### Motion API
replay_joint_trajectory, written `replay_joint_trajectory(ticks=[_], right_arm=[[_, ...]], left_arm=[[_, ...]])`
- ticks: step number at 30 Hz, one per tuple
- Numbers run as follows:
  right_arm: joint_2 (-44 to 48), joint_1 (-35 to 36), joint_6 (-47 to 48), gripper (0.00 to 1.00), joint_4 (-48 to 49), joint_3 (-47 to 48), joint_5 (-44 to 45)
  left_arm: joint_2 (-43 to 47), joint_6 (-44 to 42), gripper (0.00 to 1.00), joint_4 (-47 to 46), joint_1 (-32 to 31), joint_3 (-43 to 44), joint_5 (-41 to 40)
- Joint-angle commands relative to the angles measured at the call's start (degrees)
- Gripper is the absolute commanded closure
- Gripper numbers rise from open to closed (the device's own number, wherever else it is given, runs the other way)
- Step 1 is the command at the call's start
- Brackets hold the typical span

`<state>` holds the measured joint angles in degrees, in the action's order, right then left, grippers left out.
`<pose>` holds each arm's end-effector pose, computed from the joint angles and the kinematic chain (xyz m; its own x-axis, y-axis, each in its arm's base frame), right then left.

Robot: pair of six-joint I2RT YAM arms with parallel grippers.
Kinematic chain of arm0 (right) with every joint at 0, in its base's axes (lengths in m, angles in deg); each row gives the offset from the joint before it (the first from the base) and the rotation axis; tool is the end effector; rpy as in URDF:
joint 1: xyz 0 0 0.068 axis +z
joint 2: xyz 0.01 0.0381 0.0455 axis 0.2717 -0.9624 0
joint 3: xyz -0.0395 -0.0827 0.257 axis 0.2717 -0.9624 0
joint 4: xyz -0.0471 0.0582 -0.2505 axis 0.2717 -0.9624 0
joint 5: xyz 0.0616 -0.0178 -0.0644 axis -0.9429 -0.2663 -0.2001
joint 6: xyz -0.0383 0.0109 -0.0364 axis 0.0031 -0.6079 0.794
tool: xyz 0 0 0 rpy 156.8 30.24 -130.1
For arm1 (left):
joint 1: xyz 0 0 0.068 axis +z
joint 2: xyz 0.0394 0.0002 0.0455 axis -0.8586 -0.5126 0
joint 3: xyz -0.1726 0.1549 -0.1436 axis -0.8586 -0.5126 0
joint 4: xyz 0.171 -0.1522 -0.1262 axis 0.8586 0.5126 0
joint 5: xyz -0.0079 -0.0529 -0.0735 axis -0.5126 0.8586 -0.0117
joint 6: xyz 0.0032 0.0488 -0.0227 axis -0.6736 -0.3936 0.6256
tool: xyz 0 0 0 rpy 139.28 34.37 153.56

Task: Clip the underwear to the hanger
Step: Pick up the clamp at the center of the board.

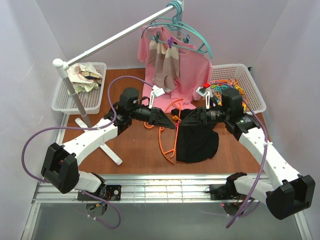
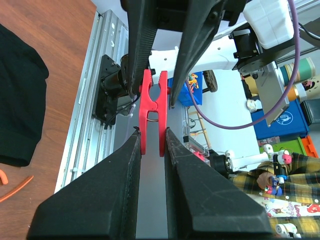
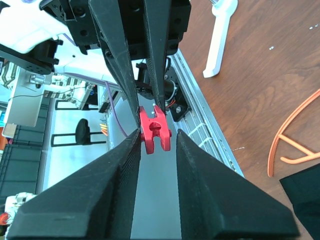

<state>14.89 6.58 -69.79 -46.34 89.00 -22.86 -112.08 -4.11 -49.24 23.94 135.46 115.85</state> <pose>0.2031 0.1165 0.3448 -0.7871 -0.0175 -0.6166 -0.6043 0.2220 0.7652 0.2316 -0.2028 0.3178 -0.8071 0.2224 -0.5469 0.5607 -0.0016 -0.8280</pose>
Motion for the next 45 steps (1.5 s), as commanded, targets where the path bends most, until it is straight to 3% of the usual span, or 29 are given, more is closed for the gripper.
replay_joint_trajectory(ticks=[1, 12, 16, 17, 20, 22, 25, 30, 34, 36, 39, 45], right_arm=[[0.1, -0.1, -0.6, 0.77, 3.1, -0.4, -2.1], [0.1, -0.1, -1.2, 0.95, 5.2, -0.9, -1.8], [0.3, -0.1, -1.5, 0.99, 6.0, -1.4, -1.6], [0.4, -0.1, -1.7, 0.99, 6.0, -1.5, -1.3], [0.9, -0.1, -1.7, 0.99, 6.0, -1.9, -0.5], [1.2, -0.1, -1.7, 0.99, 6.1, -2.1, -0.2], [2.4, -0.1, -1.7, 0.99, 6.0, -1.9, 2.2], [4.7, -0.2, -4.7, 0.99, 7.5, -1.4, 10.1], [7.2, -0.2, -13.6, 0.99, 21.8, -4.6, 13.4], [7.0, -0.2, -14.9, 0.99, 22.5, -5.6, 14.2], [6.5, -0.1, -15.7, 0.99, 25.1, -5.6, 13.8], [5.7, 0.1, -20.5, 0.99, 32.0, -5.5, 12.1]], left_arm=[[0.2, 0.1, 0.87, -0.9, 0.0, 2.3, 0.6], [-0.1, 0.4, 0.85, -1.5, -1.0, 2.1, 1.5], [0.0, 0.6, 0.7, -1.7, -0.9, 2.4, 1.4], [-0.1, 0.6, 0.59, -1.7, -0.9, 2.8, 1.3], [0.2, 0.9, 0.45, -2.5, -0.9, 3.1, 0.1], [0.7, 1.2, 0.41, -3.2, -0.9, 2.9, -0.8], [2.7, 1.5, 0.36, -4.6, -0.9, 1.2, -5.5], [10.0, 6.9, 0.33, -16.5, -1.0, -6.0, -25.5], [14.6, 9.6, 0.32, -18.4, -2.7, -8.4, -40.3], [16.1, 11.2, 0.32, -18.8, -4.1, -9.2, -46.2], [15.9, 13.1, 0.32, -19.1, -7.3, -9.3, -51.6], [13.0, 14.8, 0.32, -19.1, -12.2, -7.8, -55.2]])
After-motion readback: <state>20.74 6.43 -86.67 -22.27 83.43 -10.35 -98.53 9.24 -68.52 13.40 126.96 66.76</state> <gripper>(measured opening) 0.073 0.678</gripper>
